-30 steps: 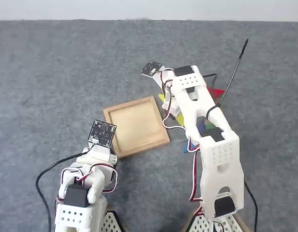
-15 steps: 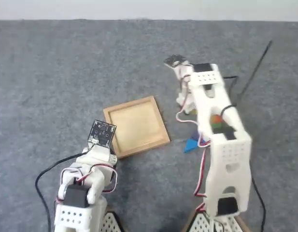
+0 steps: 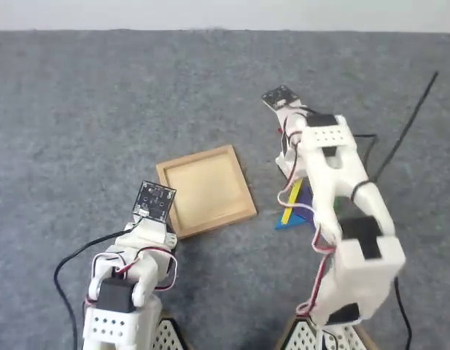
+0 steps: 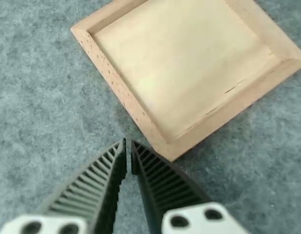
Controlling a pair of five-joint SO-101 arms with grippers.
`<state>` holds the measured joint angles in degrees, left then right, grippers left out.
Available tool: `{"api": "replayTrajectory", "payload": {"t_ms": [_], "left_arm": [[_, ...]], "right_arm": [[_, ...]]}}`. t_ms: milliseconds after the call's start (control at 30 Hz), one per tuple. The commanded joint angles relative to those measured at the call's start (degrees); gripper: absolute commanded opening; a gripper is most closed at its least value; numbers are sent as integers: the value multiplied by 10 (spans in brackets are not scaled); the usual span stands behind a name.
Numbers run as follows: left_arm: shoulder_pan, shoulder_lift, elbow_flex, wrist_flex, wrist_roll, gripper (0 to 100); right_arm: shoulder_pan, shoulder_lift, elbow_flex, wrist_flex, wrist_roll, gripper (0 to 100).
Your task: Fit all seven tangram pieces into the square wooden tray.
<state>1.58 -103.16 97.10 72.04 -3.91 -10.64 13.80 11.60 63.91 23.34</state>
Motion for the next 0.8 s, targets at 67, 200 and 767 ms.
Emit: {"api": "replayTrajectory", "payload": {"t_ms": [67,200,767], "left_arm": [[-3,-11,-6,3,-1,19],[-3,-11,-6,3,-1,19],[-3,-11,-6,3,-1,19]], "right_arm": [[8,-111,65,-21,-11,69],[22,-177,101,-21,-15,70],[18,-276,307,-79,-18,232]]}}
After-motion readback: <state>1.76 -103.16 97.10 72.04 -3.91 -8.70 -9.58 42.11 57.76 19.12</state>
